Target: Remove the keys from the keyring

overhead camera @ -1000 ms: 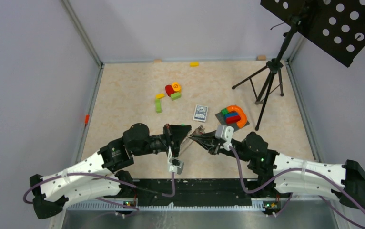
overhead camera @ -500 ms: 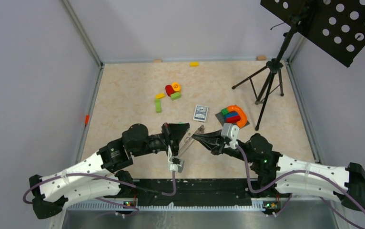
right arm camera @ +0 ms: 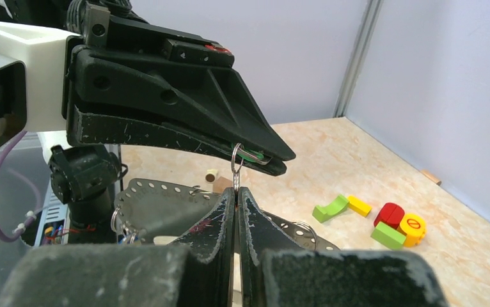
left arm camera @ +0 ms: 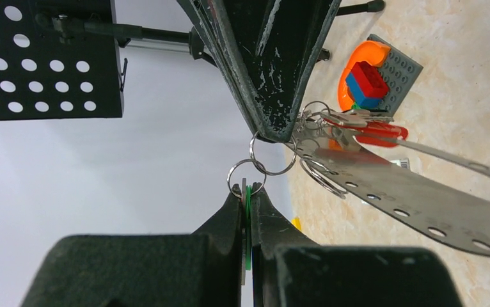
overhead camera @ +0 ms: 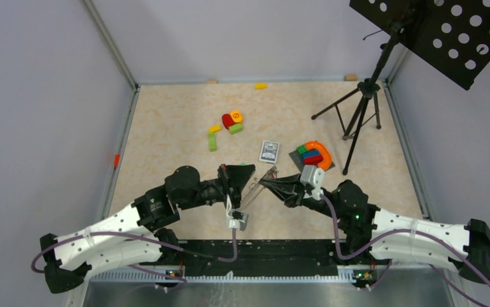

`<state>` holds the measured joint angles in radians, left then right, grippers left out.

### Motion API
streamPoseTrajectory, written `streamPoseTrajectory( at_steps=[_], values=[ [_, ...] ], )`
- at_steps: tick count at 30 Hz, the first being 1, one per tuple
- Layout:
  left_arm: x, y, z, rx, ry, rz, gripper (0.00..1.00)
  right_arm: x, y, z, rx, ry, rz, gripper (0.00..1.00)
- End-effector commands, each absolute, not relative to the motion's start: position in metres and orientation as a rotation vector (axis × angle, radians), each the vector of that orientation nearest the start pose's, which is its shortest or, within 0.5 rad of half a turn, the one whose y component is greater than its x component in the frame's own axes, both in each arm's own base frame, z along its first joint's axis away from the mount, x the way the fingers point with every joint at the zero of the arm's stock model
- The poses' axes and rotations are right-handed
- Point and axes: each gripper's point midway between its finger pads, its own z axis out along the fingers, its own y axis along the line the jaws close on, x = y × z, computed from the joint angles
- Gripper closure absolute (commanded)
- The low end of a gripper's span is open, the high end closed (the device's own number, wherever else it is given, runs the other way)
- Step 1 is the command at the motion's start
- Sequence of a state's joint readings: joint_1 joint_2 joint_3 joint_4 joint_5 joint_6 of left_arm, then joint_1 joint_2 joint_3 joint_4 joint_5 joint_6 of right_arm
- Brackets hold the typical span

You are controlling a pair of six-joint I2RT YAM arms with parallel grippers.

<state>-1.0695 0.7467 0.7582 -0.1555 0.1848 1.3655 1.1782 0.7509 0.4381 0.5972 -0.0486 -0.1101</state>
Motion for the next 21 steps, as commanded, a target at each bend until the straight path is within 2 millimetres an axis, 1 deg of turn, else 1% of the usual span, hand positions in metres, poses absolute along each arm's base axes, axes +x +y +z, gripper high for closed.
streamPoseTrajectory(
  at_steps=[1, 17, 21],
  values=[
    [0.165, -0.281, 0.318, 1.602, 0.460, 0.068, 1.00, 0.118, 0.300, 0.334, -0.782, 0.961, 0.971, 1.00],
    [0.165, -0.282, 0.308, 1.609, 0.480, 0.052, 1.00, 0.114, 0.299, 0.345, -0.780, 0.909, 0.971, 1.00],
    [0.166, -0.281, 0.316, 1.587, 0.473, 0.060, 1.00, 0.115, 0.300, 0.339, -0.799, 0.932, 0.961, 1.00]
  ],
)
